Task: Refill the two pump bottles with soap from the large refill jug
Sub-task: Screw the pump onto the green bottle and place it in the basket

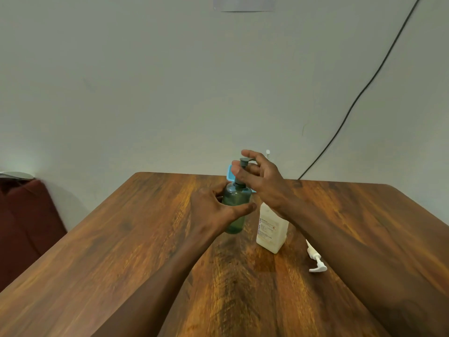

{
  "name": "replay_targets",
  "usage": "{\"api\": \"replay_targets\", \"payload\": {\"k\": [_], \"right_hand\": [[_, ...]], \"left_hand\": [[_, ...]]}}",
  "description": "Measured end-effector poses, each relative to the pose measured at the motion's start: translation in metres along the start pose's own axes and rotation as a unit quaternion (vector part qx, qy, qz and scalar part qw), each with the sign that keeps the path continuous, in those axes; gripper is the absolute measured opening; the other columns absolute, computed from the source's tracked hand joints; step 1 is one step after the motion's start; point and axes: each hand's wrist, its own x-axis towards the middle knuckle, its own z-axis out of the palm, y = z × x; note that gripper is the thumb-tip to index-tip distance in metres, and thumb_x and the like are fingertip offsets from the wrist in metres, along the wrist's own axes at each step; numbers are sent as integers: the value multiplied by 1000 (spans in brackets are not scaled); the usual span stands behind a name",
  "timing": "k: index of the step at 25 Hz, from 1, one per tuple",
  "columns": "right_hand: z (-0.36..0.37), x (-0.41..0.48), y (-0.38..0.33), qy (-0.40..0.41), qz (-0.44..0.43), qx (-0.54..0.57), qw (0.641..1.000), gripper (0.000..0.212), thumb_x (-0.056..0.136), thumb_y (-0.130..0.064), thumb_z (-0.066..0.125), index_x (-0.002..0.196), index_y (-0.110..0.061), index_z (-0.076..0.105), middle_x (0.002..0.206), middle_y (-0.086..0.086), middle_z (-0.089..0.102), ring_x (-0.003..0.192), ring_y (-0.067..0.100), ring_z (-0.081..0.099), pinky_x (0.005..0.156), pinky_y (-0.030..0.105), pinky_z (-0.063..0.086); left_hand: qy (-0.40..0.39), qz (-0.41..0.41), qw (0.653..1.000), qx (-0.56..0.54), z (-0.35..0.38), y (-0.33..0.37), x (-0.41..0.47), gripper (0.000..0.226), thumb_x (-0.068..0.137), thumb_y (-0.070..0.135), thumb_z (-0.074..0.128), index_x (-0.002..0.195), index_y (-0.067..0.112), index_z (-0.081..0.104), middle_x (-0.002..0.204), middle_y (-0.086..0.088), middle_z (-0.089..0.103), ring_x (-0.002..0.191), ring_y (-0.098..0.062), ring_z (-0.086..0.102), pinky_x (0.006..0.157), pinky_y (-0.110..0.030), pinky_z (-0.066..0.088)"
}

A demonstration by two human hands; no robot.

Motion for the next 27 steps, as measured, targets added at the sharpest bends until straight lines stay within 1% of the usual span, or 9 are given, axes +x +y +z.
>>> {"api": "replay_targets", "payload": {"k": [3,6,8,12,14,18,20,24,27], "right_hand": [[-8,1,1,-20,-19,101,994,69,95,-6,70,151,-26,35,125,6,73,115,15,71,96,35,59],[-10,6,2,97,-43,-83,991,82,71,-32,94,138,-26,48,102,-2,74,91,8,73,81,24,62],[-10,11,-1,128,-35,-127,983,77,66,-48,92,129,-26,53,95,-6,69,86,7,69,76,21,61],[-23,25,-7,-34,0,0,999,56,95,-23,72,145,-26,46,124,-7,70,116,13,68,96,29,58],[-32,32,-9,-50,-12,-51,997,64,92,-13,75,147,-25,45,126,1,72,111,13,71,96,29,58],[-30,54,-9,137,-48,-250,957,65,65,-57,89,114,-21,65,96,-10,68,79,4,67,71,14,55],[-33,69,-11,118,-53,-249,960,61,73,-62,81,116,-21,66,102,-10,66,85,4,64,74,13,52],[-58,103,-11,-90,-24,-121,988,59,91,-11,75,144,-20,50,134,2,67,116,14,69,93,26,59],[-61,127,0,-31,-77,-183,980,57,84,-4,81,136,-13,60,116,1,76,101,8,75,89,24,60]], "left_hand": [[13,-4,1000,-7,2,-4,7,68,61,63,86,115,22,75,100,9,78,83,-1,73,74,-23,63],[10,7,1000,-2,9,-3,12,75,59,63,87,119,20,74,106,8,77,86,-3,73,75,-19,61],[7,16,1000,-1,16,0,16,75,60,64,86,119,20,73,106,8,76,88,-2,72,76,-18,61],[9,15,1000,-8,21,-4,30,71,62,65,86,117,22,74,105,10,77,86,-3,72,76,-23,62],[13,22,1000,3,23,-8,36,74,61,65,86,121,22,73,108,9,77,87,-4,73,77,-21,62],[7,30,1000,0,38,-11,54,77,63,58,88,125,16,71,114,4,75,93,-10,74,78,-13,58],[-2,32,999,-2,46,-11,68,83,63,63,86,128,15,70,119,3,74,96,-11,74,82,-18,60],[-6,12,1000,2,52,-23,103,79,58,73,84,116,20,75,112,7,77,89,-7,74,76,-25,63],[1,9,1000,9,60,-30,125,72,57,71,84,109,21,77,103,8,78,83,-7,74,74,-28,63]]}}
